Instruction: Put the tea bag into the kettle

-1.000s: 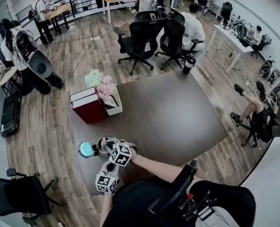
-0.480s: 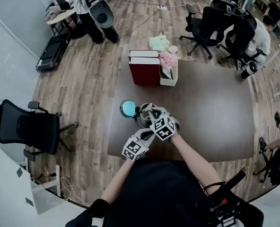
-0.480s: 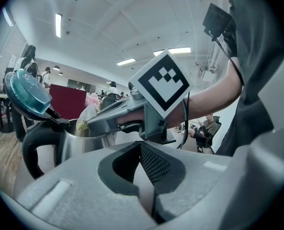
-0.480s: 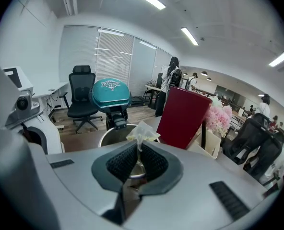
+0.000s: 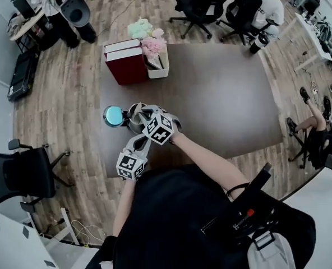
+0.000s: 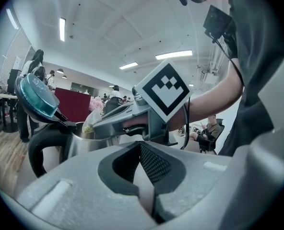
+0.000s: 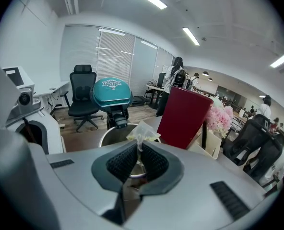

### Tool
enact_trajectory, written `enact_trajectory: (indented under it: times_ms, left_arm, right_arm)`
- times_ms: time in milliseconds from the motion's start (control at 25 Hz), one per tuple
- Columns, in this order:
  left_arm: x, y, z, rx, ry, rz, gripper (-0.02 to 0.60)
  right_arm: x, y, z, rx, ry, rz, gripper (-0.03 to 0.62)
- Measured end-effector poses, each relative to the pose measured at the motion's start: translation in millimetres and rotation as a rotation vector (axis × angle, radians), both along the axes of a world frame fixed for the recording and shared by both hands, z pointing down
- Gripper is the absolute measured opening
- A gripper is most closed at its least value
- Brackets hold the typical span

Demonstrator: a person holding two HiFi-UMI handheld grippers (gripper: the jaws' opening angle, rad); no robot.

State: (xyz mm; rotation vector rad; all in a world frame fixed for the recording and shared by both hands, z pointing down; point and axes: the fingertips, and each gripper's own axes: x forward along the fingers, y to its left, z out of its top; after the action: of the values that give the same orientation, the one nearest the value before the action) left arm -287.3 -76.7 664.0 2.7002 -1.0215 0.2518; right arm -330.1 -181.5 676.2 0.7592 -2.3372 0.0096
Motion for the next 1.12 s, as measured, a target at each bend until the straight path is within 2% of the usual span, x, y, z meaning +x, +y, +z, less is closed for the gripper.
enact_trajectory:
  times_ms: [160, 320, 680, 880, 1120]
  left_arm:
    - [9.6, 3.5, -5.3, -0.007, 0.011, 0.024, 0.005]
    - [2.1, 7.1, -3.4, -0.023, 0.028, 0.015, 0.005]
    - [26.4, 15.7, -1.8, -0.042, 0.005, 0.064, 0.005]
    - [28.6, 17.1, -1.8, -0.045, -0.003, 0.075, 0.005]
    - [29.6, 17.7, -0.4, -0.051, -0.004, 0.072, 0.005]
  right_arm:
    - [10.6, 4.4, -5.2, -0.010, 0.006, 0.014, 0.026]
    - [-0.5, 6.7, -5.5, -0.014, 0.018, -0.005, 0.026]
    - [18.9, 14.1, -9.2, -0.022, -0.001, 0.005, 0.028]
    - [17.1, 17.6, -13.1, -0.050, -0.055, -0.003, 0.081]
    - [16.5, 21.3, -15.7, -0.064, -0.092, -0.025, 0.107]
